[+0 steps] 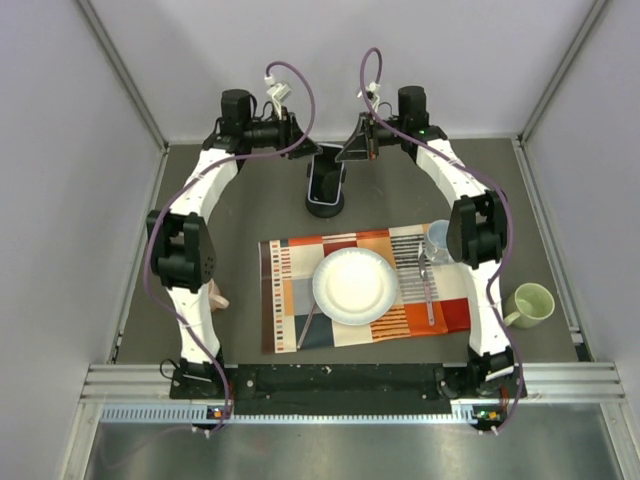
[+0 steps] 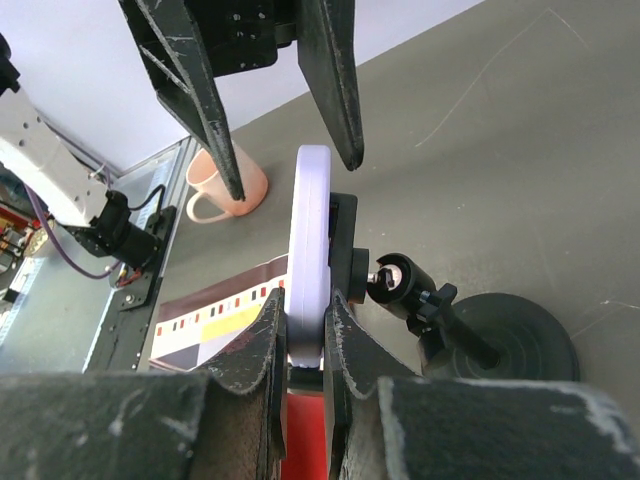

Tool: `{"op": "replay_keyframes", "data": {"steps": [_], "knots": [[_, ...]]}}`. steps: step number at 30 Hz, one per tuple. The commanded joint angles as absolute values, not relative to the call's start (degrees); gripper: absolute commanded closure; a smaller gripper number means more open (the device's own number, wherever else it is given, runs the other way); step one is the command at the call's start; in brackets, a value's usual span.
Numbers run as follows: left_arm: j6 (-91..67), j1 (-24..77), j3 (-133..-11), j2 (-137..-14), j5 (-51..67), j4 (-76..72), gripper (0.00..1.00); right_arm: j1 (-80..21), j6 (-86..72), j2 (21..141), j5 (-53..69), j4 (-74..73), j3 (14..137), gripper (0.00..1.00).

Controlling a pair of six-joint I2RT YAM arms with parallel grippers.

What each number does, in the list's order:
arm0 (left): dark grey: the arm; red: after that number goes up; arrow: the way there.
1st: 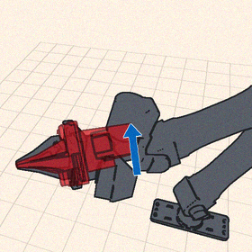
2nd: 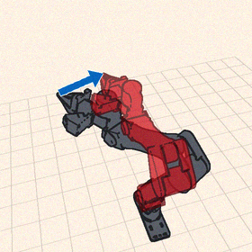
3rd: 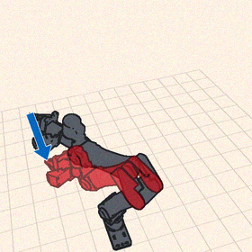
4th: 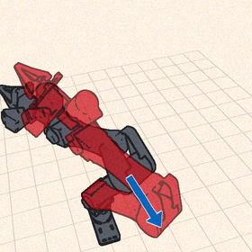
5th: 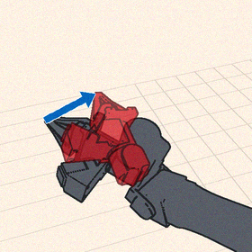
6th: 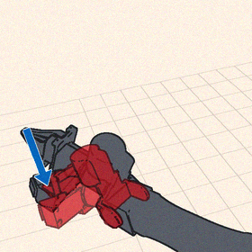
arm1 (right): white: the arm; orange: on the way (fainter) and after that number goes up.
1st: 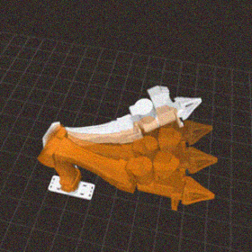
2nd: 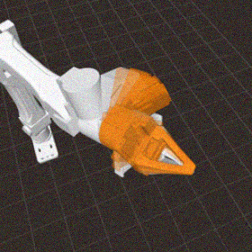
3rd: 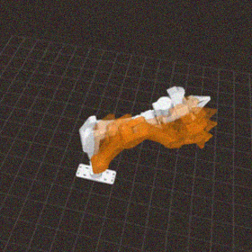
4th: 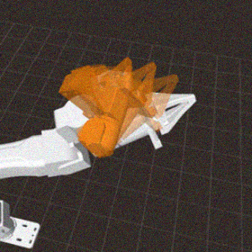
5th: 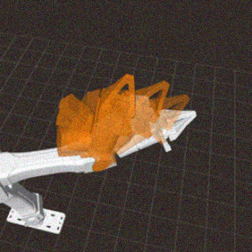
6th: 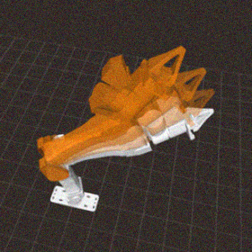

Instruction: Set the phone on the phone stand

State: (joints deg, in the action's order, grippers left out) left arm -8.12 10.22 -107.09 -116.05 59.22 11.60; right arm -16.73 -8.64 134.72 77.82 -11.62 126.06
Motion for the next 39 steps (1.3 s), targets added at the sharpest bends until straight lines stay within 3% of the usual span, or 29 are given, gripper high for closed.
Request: {"op": "replay_keyframes", "data": {"steps": [1,8,13,15,16,18,19,24,33,39], "knots": [[-8.4,9.8,-110.1,-117.4,66.6,9.5,0.48,-16.7,-9.5,133.6,81.8,-10.2,128.2,1.0],[-10.5,9.8,-109.8,-119.3,68.6,6.8,0.54,-16.8,-9.8,133.2,80.7,-10.2,128.1,1.0],[-11.9,9.8,-109.2,-120.3,67.9,3.9,0.81,-17.0,-10.4,133.1,79.0,-10.2,128.2,0.97],[-14.0,9.8,-107.4,-119.1,67.2,-1.4,0.87,-17.1,-10.8,132.4,78.0,-10.2,127.8,0.81],[-14.1,9.8,-105.7,-118.5,66.5,-2.2,0.95,-17.1,-10.7,131.8,75.3,-10.2,126.4,0.61],[-12.7,9.7,-103.7,-116.8,64.0,-2.8,0.99,-17.2,-11.0,128.7,68.9,-10.2,123.9,0.47],[-12.2,9.6,-103.1,-116.3,63.2,-3.2,1.0,-17.1,-11.3,127.3,66.8,-10.2,121.5,0.36],[-12.6,8.0,-96.7,-112.3,60.5,-9.1,1.0,-17.1,-15.6,119.6,55.8,-10.5,114.7,0.21],[-16.8,3.8,-92.6,-110.2,59.0,-17.6,1.0,-17.5,-21.5,99.4,30.7,-6.1,90.4,0.16],[-16.7,1.4,-93.9,-110.2,58.4,-16.3,1.0,-19.1,-18.6,89.0,23.8,-5.6,81.2,0.15]]}}
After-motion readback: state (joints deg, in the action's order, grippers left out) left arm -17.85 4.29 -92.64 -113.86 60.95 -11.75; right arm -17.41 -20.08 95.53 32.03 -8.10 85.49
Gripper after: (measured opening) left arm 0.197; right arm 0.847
